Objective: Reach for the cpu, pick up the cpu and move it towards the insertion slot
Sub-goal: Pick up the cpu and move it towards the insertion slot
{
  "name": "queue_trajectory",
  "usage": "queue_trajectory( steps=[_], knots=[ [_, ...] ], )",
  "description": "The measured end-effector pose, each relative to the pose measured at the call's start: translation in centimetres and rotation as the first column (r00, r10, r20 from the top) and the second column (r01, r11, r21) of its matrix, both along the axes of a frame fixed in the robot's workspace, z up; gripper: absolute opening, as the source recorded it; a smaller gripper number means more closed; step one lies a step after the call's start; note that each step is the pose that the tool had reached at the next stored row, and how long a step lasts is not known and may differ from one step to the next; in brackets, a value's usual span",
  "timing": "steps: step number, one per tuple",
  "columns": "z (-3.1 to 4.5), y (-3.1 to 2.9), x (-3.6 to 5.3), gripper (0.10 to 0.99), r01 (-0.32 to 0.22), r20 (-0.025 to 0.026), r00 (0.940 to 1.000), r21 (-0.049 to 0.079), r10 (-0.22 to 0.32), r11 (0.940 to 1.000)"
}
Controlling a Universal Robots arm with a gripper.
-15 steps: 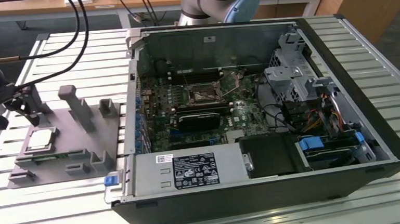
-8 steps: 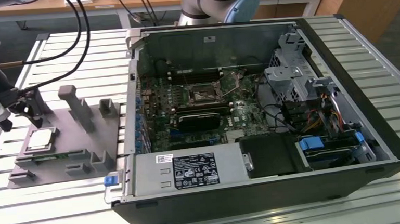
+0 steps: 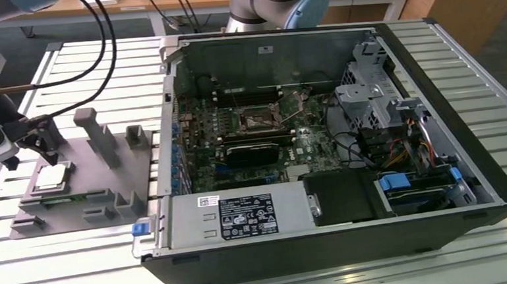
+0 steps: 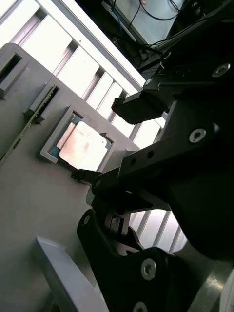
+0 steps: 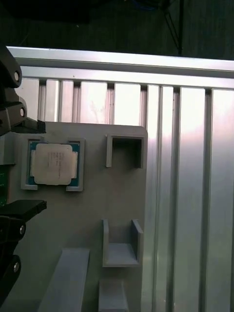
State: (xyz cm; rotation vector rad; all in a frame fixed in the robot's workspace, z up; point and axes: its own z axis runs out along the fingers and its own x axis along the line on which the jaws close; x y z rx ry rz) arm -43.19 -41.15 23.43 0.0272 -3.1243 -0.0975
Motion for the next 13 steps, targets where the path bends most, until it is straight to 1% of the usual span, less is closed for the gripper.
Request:
queue_trajectory(
  steps=[2,3,11,13],
  knots=[
    [-0.28,-0.01,0.00,0.655,0.001,0.0021,1.0000,0.000,-0.001,1.0000],
    [-0.40,-0.01,0.00,0.718,0.003,0.0026,1.0000,0.001,-0.003,1.0000],
    [-1.55,-0.01,0.00,0.718,0.030,0.0050,0.9995,0.002,-0.030,0.9995],
    [-1.90,0.00,-0.04,0.718,0.030,0.0051,0.9995,0.004,-0.030,0.9995]
  ],
)
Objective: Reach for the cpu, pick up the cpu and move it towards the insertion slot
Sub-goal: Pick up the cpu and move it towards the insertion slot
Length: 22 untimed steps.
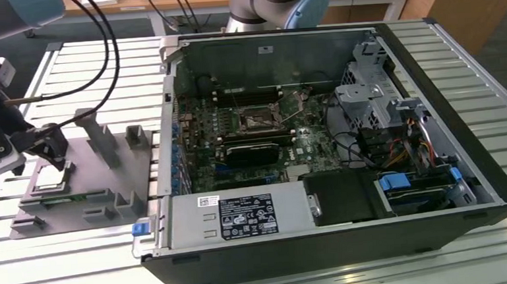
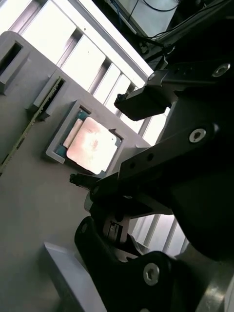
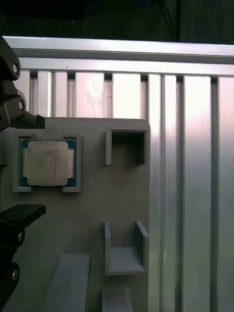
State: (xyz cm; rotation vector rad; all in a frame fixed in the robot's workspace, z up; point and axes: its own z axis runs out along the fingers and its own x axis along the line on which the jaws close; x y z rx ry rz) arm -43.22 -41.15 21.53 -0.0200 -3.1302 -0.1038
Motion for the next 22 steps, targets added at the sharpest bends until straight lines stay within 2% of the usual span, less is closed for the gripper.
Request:
queue_trajectory(
  steps=[3,11,22],
  knots=[
    [-0.49,-0.04,-0.05,0.718,-0.001,0.0000,1.0000,0.006,0.001,1.0000],
    [-1.83,-0.04,-0.06,0.718,-0.001,0.0000,1.0000,0.004,0.001,1.0000],
    [-2.77,0.05,-0.06,0.718,-0.001,-0.0001,1.0000,0.004,0.001,1.0000]
  ],
)
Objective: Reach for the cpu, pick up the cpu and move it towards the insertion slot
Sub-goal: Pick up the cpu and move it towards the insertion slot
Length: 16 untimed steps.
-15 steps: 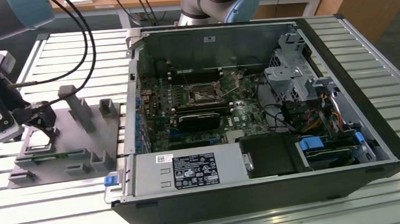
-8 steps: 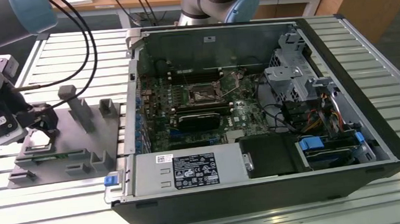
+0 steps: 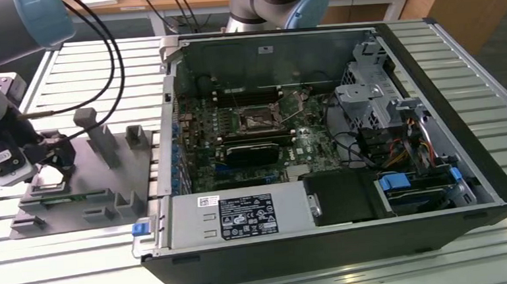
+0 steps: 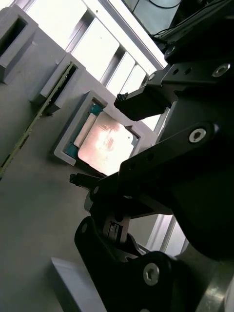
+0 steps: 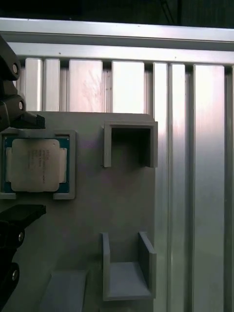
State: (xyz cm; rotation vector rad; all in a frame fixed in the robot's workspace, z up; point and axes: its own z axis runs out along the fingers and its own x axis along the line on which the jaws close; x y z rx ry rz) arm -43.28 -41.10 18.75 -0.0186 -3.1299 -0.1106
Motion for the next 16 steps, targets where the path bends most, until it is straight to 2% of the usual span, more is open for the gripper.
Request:
queue_trajectory(
  steps=[10,12,16],
  knots=[
    [-0.56,0.00,0.00,0.702,0.000,-0.0001,1.0000,0.000,0.000,1.0000],
    [-0.56,0.00,0.00,0.576,0.000,0.0009,1.0000,0.000,0.000,1.0000],
    [-0.42,0.00,0.00,0.545,0.000,0.0023,1.0000,0.000,0.000,1.0000]
  ],
)
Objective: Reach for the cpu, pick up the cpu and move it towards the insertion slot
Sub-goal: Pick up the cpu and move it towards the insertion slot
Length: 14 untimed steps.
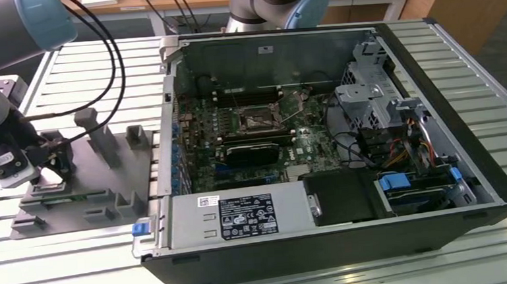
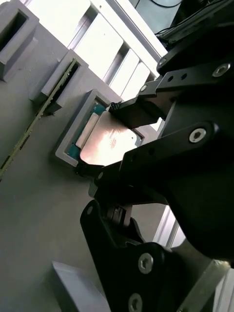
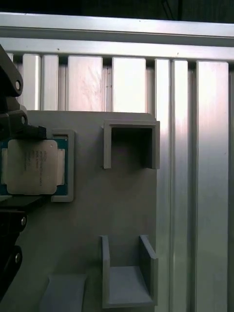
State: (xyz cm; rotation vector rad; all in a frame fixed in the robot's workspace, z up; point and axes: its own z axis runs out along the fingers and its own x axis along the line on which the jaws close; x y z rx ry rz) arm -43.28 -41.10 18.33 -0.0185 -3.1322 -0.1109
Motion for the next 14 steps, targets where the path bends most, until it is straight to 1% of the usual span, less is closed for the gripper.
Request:
queue_trajectory(
  steps=[3,14],
  knots=[
    [0.44,0.00,0.00,0.545,0.000,0.0003,1.0000,0.000,0.000,1.0000],
    [1.46,0.00,0.00,0.545,0.000,0.0003,1.0000,0.000,0.000,1.0000]
  ],
)
